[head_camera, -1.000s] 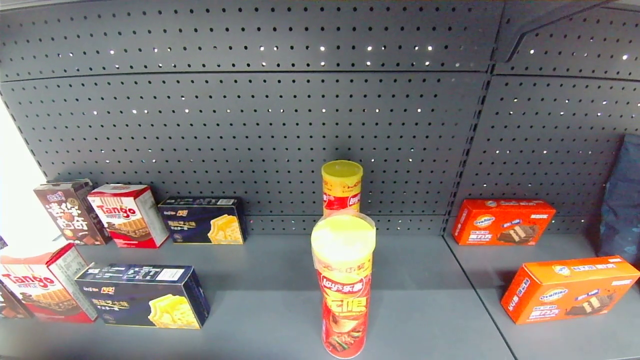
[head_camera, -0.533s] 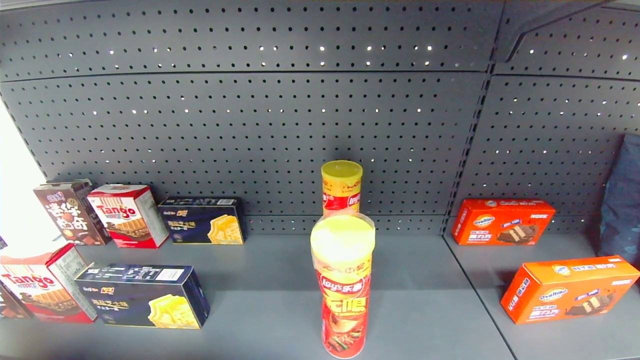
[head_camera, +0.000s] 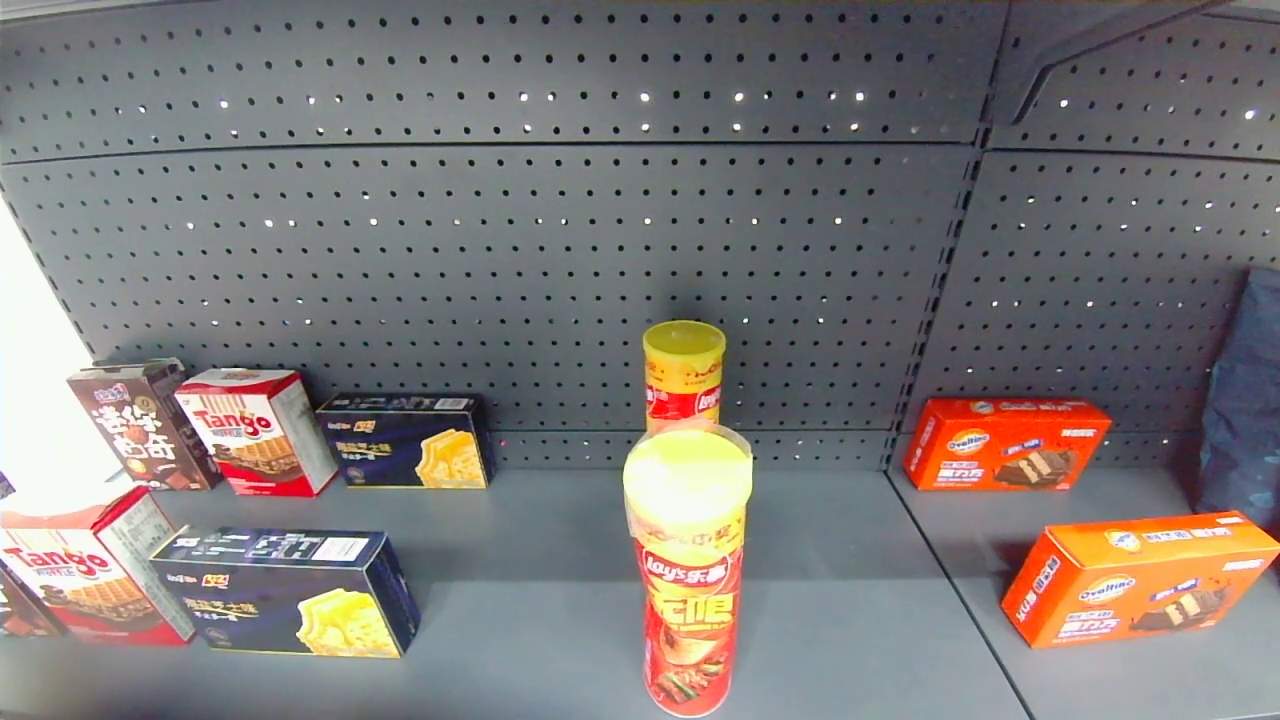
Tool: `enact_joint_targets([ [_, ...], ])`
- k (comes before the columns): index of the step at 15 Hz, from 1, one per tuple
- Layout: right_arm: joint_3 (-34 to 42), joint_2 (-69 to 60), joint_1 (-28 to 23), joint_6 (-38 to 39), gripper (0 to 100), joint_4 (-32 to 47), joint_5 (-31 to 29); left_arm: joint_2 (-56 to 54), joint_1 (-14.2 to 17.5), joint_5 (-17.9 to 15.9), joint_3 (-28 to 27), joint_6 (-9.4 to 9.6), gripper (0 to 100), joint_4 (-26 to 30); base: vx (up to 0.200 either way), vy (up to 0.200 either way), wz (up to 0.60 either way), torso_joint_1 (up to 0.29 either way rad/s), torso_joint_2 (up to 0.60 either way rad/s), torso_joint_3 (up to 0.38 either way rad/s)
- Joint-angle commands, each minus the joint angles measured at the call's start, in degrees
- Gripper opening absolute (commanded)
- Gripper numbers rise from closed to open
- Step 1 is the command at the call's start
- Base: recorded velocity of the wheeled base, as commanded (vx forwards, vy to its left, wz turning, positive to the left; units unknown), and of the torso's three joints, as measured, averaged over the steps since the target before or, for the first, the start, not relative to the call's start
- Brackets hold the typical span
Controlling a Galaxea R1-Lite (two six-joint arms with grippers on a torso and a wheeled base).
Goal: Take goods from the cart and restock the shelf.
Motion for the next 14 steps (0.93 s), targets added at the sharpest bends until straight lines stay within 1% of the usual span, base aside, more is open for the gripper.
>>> enact_joint_targets([
  [1,0.01,0.09,0.00,0.07,100,-0.01,0.01,-0.16,0.02,0.00,0.01,0.19,100,0.00,0.000,0.000,0.00,0.000,0.00,0.000],
  [5,0.01,0.09,0.00,0.07,100,-0.09,0.01,-0.16,0.02,0.00,0.01,-0.08,100,0.00,0.000,0.000,0.00,0.000,0.00,0.000],
  [11,0.01,0.09,0.00,-0.28,100,-0.09,0.01,-0.16,0.02,0.00,0.01,0.01,100,0.00,0.000,0.000,0.00,0.000,0.00,0.000],
  [14,0.01,0.09,0.00,-0.10,100,-0.09,-0.87,-0.16,0.02,0.09,0.01,-0.08,100,0.00,0.000,0.000,0.00,0.000,0.00,0.000],
])
